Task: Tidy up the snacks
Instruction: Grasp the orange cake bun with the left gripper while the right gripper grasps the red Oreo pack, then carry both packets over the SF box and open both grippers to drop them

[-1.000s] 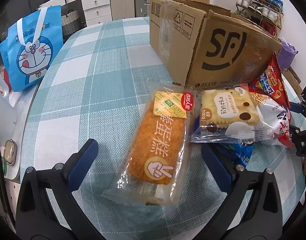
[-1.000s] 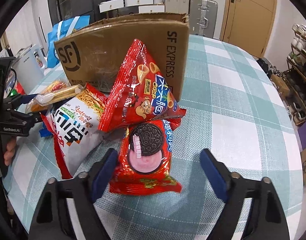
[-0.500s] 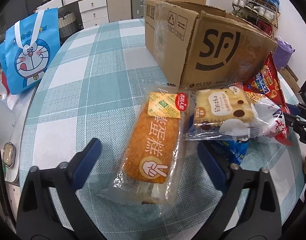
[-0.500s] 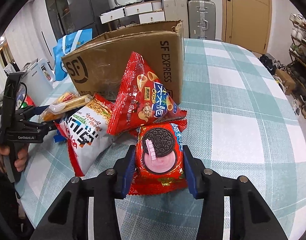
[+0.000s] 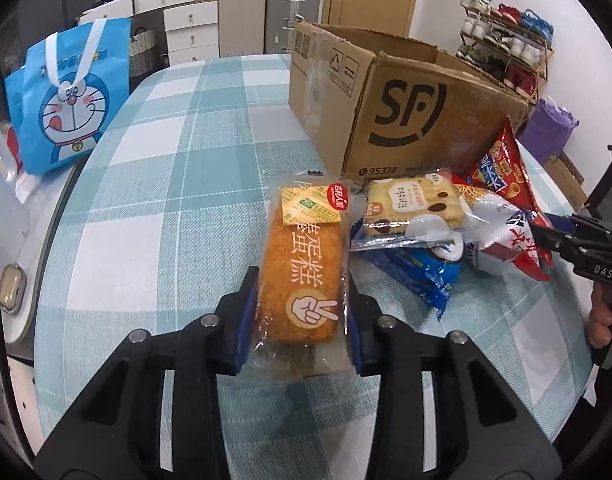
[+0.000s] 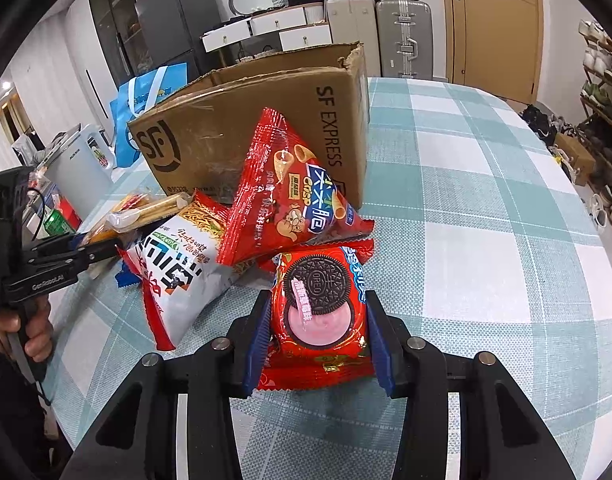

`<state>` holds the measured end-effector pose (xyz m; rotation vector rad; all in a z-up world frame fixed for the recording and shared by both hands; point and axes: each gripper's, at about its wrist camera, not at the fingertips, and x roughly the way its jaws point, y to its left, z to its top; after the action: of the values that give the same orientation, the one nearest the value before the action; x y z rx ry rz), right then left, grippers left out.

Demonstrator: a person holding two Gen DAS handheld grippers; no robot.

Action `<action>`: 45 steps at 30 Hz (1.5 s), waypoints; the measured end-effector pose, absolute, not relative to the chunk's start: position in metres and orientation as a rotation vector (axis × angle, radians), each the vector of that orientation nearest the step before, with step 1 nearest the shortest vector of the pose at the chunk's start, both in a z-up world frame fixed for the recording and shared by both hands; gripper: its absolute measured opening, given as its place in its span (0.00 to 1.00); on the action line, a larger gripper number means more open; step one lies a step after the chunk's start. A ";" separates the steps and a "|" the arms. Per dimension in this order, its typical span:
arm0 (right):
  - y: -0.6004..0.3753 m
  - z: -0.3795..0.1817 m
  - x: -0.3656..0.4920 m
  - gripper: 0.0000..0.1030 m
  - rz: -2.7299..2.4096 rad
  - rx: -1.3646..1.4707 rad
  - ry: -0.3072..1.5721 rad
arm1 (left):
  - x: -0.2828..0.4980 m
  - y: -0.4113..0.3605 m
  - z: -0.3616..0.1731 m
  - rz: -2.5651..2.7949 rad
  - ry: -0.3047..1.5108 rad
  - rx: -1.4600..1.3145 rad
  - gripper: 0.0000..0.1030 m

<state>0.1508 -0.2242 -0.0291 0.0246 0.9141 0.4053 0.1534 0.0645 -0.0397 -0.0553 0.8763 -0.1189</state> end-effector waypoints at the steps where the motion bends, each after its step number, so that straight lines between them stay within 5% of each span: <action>1: -0.224 -0.029 0.150 0.43 0.406 0.027 0.913 | 0.149 0.065 -0.038 -0.116 0.870 -0.060 0.33; 45: -0.245 0.040 0.132 0.43 0.451 0.154 0.664 | 0.118 0.022 0.028 -0.146 0.669 -0.044 0.33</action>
<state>0.1317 -0.2453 0.0400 0.1541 0.6641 0.4512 0.1183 0.0224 0.0284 -0.0437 0.6688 -0.1461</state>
